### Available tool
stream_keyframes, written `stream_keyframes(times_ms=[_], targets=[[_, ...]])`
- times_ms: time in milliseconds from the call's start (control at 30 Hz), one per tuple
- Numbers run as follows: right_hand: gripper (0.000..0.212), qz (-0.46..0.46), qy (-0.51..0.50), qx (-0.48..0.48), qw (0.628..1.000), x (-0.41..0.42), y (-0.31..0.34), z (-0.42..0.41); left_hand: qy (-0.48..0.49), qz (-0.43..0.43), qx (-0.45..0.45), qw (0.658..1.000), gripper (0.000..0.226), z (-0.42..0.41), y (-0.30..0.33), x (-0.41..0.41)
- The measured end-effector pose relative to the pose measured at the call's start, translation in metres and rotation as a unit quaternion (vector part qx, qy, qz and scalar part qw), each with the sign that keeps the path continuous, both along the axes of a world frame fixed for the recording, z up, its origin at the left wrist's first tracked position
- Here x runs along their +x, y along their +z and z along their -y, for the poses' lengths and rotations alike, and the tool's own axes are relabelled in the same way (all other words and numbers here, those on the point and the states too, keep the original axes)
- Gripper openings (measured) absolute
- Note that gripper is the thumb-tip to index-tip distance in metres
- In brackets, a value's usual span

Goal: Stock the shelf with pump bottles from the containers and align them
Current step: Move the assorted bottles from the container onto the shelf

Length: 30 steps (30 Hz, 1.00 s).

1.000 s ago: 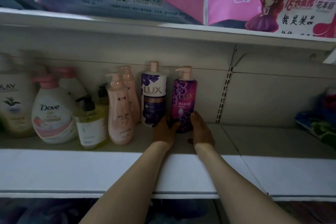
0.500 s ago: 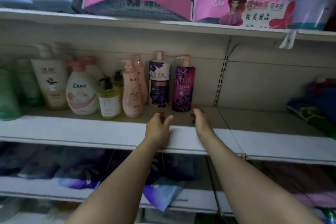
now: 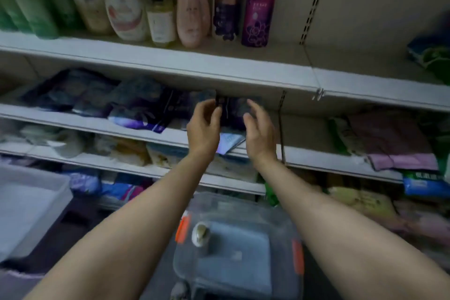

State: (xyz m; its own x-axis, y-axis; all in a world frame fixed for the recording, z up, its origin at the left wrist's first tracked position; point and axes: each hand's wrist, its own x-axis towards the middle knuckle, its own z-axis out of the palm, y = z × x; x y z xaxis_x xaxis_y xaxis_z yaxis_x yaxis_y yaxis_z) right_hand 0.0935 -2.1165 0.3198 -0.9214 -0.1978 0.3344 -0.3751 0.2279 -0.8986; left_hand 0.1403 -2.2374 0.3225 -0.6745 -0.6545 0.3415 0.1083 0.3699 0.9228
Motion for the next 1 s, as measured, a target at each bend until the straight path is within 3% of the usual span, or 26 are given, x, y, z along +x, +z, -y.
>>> stream_keyframes(times_ms=[167,267,400,467,667,1000], targets=[[0.026,0.246,0.020,0.041,0.968,0.043,-0.102,-0.015,0.001,0.179,0.101,0.979,0.026,-0.002,-0.130,0.075],[0.044,0.431,0.043,0.067,0.899,0.064,-0.163,-0.021,-0.008,0.282,0.124,0.951,0.036,-0.005,-0.189,0.109],[0.057,0.567,0.060,0.090,0.817,0.090,-0.220,-0.030,-0.009,0.343,0.139,0.929,0.037,-0.016,-0.242,0.136],[0.057,0.595,0.058,0.092,0.797,0.098,-0.240,-0.032,-0.009,0.354,0.144,0.924,0.027,-0.021,-0.259,0.143],[0.060,0.638,0.028,0.099,0.763,0.103,-0.274,-0.018,0.003,0.383,0.150,0.912,0.032,-0.023,-0.293,0.137],[0.059,0.666,0.012,0.077,0.742,0.089,-0.287,-0.009,0.014,0.409,0.154,0.900,0.024,-0.017,-0.320,0.121]])
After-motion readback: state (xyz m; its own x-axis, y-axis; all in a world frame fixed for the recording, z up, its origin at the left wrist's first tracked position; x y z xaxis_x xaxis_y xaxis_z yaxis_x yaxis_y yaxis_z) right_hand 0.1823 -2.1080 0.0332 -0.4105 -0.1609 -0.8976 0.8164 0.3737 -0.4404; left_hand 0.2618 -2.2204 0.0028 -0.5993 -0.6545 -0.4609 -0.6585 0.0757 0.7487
